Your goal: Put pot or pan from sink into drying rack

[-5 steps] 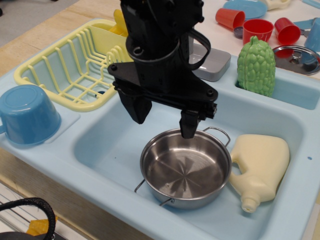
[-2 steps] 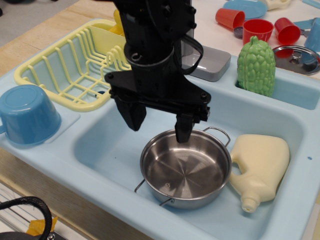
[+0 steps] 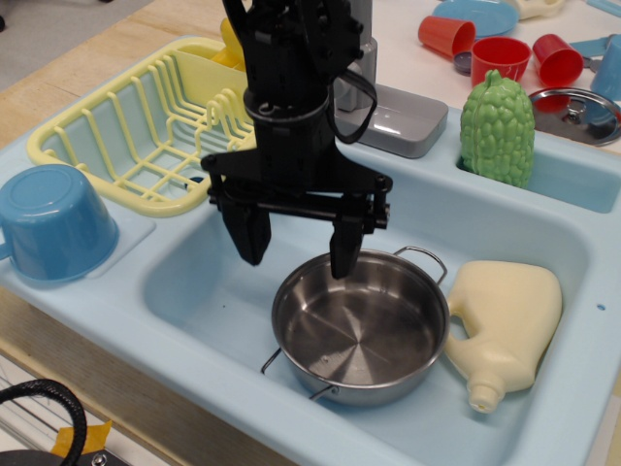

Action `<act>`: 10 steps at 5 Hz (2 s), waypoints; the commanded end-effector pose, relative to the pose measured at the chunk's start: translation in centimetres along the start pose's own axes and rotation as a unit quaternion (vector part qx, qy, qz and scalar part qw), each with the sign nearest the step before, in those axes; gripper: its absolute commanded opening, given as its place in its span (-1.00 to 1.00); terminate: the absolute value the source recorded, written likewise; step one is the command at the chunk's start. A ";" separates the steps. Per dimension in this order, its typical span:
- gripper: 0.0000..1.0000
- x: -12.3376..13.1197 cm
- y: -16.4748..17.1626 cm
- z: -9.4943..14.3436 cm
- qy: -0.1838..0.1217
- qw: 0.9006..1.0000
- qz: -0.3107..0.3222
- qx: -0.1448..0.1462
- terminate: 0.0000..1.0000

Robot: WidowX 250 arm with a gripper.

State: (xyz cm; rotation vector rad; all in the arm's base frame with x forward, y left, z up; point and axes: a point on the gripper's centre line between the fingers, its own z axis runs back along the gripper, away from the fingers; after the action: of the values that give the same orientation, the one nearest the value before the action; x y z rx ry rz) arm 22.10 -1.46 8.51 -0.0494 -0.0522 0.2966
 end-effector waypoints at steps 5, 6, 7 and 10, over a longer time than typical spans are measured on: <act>-1.00 0.3 1.4 -1.9 -0.016 0.998 -0.019 -0.062 -1.00; -1.00 0.1 1.2 -1.6 -0.019 0.998 -0.022 -0.062 -1.00; -1.00 0.5 0.5 -0.1 -0.003 0.998 -0.032 -0.046 -1.00; -1.00 -0.3 3.0 6.0 -0.075 0.996 0.050 -0.020 -1.00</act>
State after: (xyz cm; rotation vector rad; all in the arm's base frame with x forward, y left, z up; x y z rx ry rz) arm 19.95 2.49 14.57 -0.0614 -0.1860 0.4328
